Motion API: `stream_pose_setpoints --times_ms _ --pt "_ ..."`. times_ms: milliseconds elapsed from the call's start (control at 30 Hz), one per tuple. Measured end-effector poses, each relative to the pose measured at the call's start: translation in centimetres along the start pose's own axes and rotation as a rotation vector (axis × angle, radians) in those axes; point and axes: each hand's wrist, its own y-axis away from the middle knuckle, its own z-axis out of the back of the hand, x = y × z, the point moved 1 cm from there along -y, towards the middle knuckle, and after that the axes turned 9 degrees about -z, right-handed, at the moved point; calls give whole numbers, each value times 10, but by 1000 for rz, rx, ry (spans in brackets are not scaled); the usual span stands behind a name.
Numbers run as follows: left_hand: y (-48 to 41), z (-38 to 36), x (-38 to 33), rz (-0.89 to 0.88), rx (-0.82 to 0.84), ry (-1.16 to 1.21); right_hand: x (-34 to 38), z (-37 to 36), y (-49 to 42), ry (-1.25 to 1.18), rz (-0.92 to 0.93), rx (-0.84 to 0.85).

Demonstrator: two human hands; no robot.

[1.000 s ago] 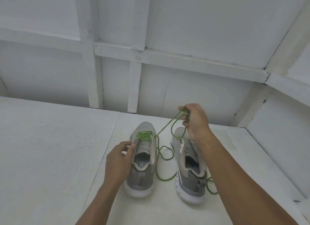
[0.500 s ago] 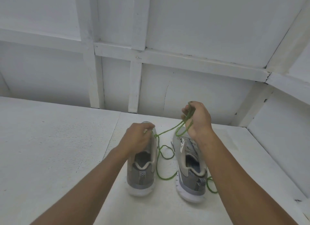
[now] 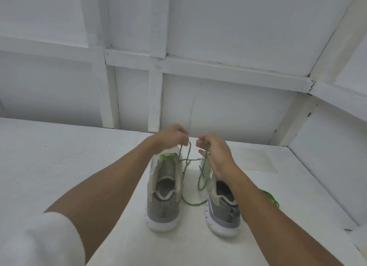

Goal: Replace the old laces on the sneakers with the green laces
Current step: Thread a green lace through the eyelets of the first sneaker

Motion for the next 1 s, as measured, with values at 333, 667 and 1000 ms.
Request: stream_pose_setpoints --times_ms 333,667,1000 --pt "36 33 -92 -335 -32 48 38 -7 -11 565 81 151" --pt "95 4 -84 -402 16 218 57 18 -35 630 -36 187" --pt "136 -55 -31 -246 -10 62 93 29 -47 90 -75 -23"
